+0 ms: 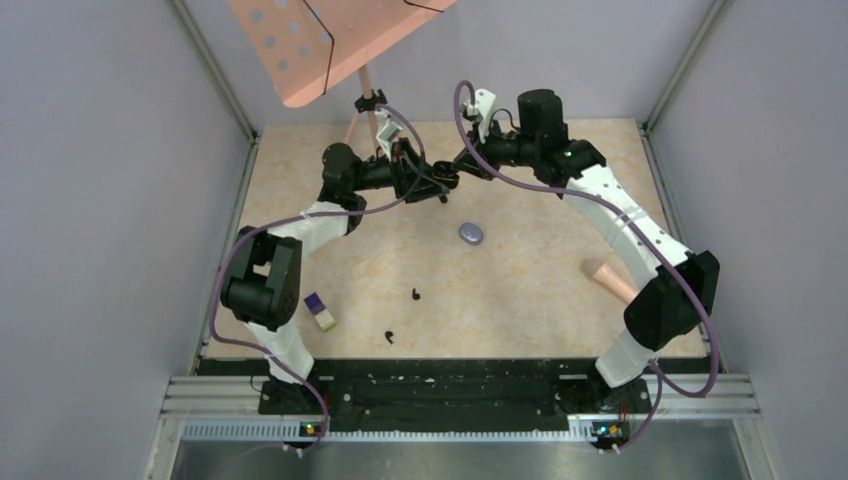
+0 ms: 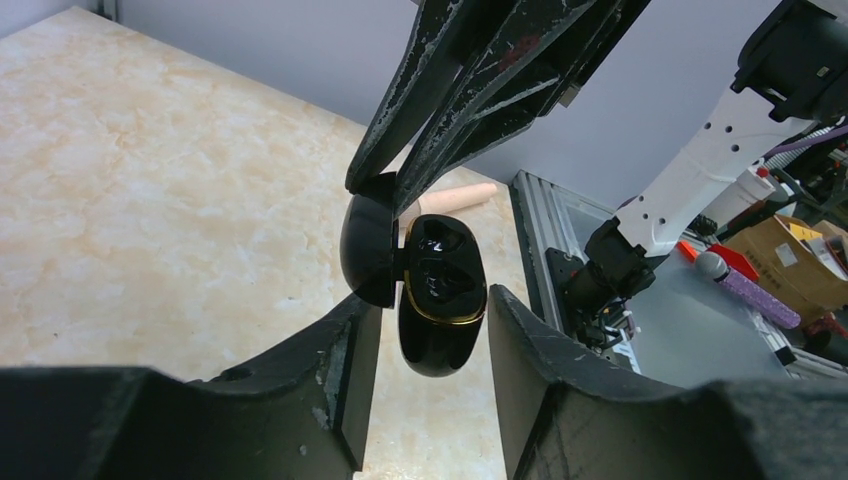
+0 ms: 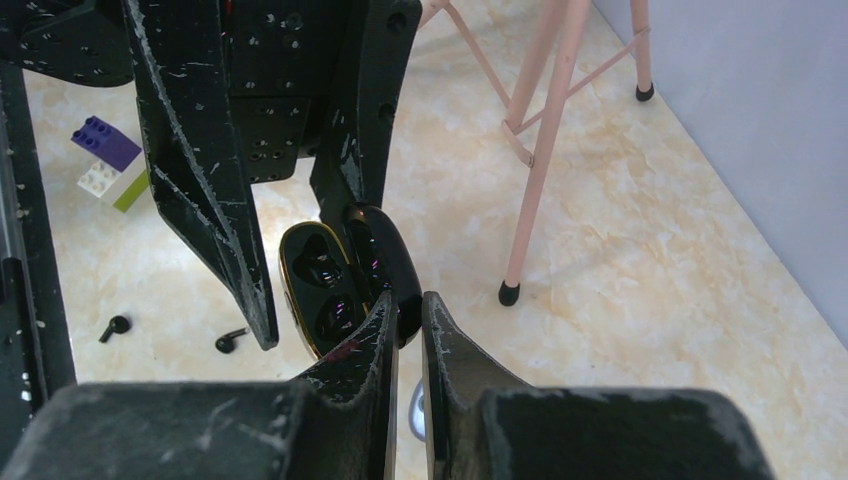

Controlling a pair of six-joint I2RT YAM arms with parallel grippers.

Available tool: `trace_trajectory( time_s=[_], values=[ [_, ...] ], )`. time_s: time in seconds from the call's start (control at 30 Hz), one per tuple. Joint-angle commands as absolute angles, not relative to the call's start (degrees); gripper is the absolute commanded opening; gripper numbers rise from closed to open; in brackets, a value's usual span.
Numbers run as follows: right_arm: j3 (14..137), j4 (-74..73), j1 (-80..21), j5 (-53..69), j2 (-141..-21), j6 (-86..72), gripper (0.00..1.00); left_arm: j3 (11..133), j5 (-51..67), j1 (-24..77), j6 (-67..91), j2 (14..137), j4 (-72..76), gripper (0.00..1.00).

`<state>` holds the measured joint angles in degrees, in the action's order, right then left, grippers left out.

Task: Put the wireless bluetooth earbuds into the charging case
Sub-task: Open the charging case, then pick up the earbud from the center of the board.

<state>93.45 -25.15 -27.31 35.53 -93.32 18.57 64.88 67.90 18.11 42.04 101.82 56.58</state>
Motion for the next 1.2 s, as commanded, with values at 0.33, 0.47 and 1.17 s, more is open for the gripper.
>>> trace_trajectory(
  time_s=[0.33,0.47,1.17],
  values=[
    [94.67,-24.17,-28.74,33.68,-89.55,21.10,0.00,66.36,68.65,18.37,41.57,102.69,59.97,0.33],
    [94.27,-24.12,-28.78,33.49,-89.38,21.03,0.00,66.25,68.69,18.42,41.72,102.62,60.45,0.28],
    [103.63,-34.29,-26.94,31.85,-85.20,9.25,0.52,66.40,68.00,17.01,41.92,102.84,60.66,0.00]
  ],
)
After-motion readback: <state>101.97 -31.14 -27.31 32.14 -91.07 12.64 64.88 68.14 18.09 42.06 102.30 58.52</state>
